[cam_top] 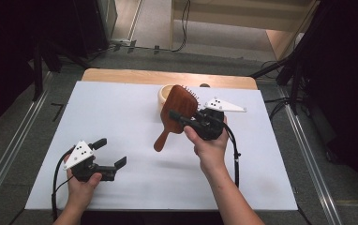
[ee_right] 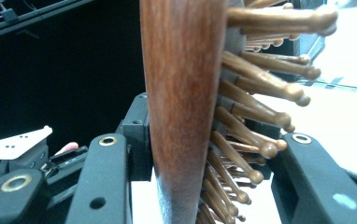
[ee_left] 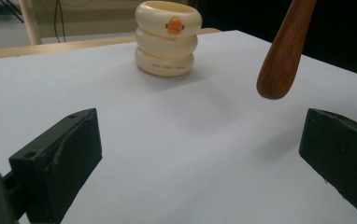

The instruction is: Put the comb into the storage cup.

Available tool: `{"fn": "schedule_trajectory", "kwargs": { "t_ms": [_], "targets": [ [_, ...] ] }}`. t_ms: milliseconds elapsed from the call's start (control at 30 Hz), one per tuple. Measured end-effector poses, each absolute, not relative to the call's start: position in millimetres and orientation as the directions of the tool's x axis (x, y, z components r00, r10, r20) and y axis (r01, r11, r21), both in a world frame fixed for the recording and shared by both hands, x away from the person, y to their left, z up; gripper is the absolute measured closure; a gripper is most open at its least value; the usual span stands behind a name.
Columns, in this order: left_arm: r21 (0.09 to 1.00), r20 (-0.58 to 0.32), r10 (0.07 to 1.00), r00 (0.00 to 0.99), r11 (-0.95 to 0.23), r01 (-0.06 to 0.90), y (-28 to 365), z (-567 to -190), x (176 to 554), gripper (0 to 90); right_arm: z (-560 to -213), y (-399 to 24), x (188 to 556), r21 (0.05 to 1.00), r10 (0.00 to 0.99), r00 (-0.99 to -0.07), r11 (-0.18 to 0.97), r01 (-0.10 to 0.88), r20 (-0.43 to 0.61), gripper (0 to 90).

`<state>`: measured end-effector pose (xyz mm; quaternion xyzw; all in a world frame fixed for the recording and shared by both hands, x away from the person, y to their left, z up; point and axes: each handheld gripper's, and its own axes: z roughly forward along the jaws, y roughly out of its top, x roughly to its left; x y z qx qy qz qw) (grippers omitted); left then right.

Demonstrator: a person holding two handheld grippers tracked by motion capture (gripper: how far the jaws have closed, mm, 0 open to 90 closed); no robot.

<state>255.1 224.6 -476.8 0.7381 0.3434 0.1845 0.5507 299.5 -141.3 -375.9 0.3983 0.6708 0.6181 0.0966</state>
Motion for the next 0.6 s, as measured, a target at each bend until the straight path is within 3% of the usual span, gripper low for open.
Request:
{"fn": "schedule_trajectory", "kwargs": {
  "t_ms": [600],
  "targets": [
    [0.933,-0.105,0.767,0.633,-0.145,0.331,269.4,-484.0,247.9,0.0,-363.1,-158.5,315.8,0.917,0.700,-0.630,-0.091,0.389,0.337,52.8]
  ]
}}
